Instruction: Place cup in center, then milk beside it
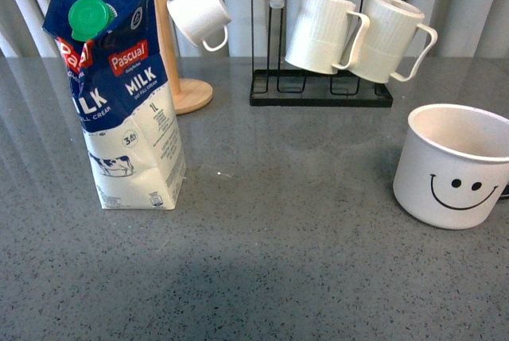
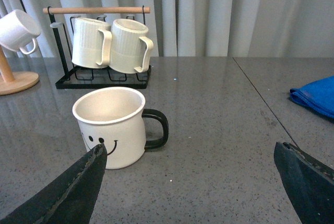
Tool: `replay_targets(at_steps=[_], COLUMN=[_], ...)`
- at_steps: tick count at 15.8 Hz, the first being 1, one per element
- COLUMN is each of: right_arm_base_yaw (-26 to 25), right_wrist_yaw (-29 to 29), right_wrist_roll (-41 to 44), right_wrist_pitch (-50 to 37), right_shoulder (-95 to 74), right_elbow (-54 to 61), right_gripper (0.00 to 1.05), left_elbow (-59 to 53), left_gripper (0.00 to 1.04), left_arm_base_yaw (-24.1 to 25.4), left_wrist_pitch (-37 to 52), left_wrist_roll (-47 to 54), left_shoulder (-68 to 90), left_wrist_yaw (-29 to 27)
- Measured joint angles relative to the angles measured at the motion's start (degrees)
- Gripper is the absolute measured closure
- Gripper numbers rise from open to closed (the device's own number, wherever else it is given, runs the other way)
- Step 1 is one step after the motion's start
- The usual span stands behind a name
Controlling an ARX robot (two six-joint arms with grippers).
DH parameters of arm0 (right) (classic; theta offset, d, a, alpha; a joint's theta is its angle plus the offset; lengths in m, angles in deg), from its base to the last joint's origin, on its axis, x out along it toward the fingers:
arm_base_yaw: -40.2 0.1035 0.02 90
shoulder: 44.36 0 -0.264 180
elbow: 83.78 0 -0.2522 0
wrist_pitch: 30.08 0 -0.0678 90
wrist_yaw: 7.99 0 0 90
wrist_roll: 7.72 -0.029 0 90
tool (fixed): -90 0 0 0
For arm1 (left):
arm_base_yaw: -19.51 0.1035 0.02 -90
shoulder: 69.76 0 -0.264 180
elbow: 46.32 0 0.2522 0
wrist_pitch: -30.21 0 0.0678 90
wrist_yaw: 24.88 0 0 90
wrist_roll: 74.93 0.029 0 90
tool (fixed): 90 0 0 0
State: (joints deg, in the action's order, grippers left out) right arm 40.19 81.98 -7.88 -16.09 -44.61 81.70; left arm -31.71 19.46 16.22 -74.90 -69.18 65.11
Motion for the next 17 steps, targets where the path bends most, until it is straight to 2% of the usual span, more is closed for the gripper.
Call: replay_targets(at_steps=[5, 6, 7, 10, 12, 14, 17], right_arm_base_yaw=[0.0, 1.9, 1.8, -1.2, -3.0, -2.4, -1.0], right_wrist_yaw=[0.1, 5.8, 5.7, 0.2, -6.6, -10.7, -14.0], right_wrist_roll=[0.0, -4.4, -4.8, -5.0, -5.0, -3.9, -0.3], right_wrist_pitch=[0.1, 2.2, 1.8, -7.6, -15.9, -18.6, -15.2], right_shoulder=[0.0, -3.4, -4.0, -13.2, -27.5, -38.9, -53.9], right_elbow=[0.0, -1.0, -1.6, -8.6, -16.0, -22.9, -33.6], right_gripper=[0.07, 0.07, 0.07, 0.07, 0.07, 0.07, 0.07], left_elbow=[0.0, 0.0, 0.0, 0.0, 0.0, 0.0, 0.0], left_gripper=[0.07, 0.07, 0.07, 0.07, 0.07, 0.07, 0.07], left_arm_base_yaw=[0.0, 0.0, 0.0, 0.0, 0.0, 0.0, 0.0], left_wrist_pitch=[0.0, 0.0, 0.0, 0.0, 0.0, 0.0, 0.0], left_wrist_roll=[0.0, 0.0, 0.0, 0.0, 0.0, 0.0, 0.0], left_shoulder=[0.0, 0.0, 0.0, 0.0, 0.0, 0.0, 0.0], left_wrist_yaw=[0.0, 0.0, 0.0, 0.0, 0.0, 0.0, 0.0])
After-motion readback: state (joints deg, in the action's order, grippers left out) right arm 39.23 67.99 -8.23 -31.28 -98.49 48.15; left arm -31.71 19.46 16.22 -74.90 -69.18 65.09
